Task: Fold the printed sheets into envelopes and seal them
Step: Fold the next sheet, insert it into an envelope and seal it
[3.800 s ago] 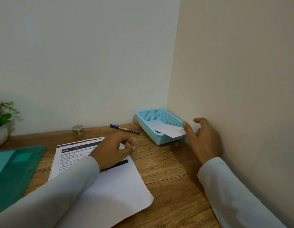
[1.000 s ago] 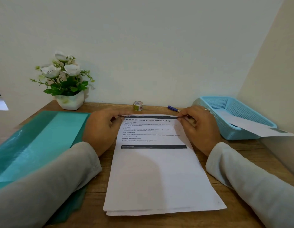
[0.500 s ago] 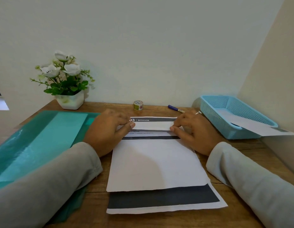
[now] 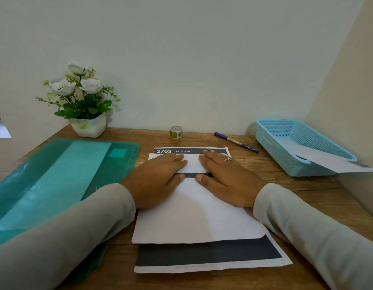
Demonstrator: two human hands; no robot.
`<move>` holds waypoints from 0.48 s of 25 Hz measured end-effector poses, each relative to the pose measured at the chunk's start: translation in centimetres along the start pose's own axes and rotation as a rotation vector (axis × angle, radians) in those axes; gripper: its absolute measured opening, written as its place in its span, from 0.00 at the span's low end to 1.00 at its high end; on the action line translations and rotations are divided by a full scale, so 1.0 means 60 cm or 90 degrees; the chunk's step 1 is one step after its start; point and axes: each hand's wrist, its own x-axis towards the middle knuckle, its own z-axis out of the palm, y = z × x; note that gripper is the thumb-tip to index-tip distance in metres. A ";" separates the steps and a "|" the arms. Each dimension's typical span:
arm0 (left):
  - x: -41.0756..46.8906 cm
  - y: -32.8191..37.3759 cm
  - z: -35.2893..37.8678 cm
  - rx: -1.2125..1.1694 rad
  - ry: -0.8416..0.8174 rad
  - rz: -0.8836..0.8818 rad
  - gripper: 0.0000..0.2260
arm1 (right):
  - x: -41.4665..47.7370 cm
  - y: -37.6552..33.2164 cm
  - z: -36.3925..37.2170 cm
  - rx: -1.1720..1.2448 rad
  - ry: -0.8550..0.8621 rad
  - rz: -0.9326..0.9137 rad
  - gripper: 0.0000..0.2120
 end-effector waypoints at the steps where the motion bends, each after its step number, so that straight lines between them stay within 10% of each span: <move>1: 0.001 0.003 0.000 0.009 -0.022 0.003 0.25 | 0.000 -0.002 -0.001 -0.003 -0.017 0.003 0.35; 12: -0.004 0.007 0.003 0.125 -0.084 -0.080 0.34 | -0.001 -0.025 0.005 -0.079 -0.046 0.076 0.42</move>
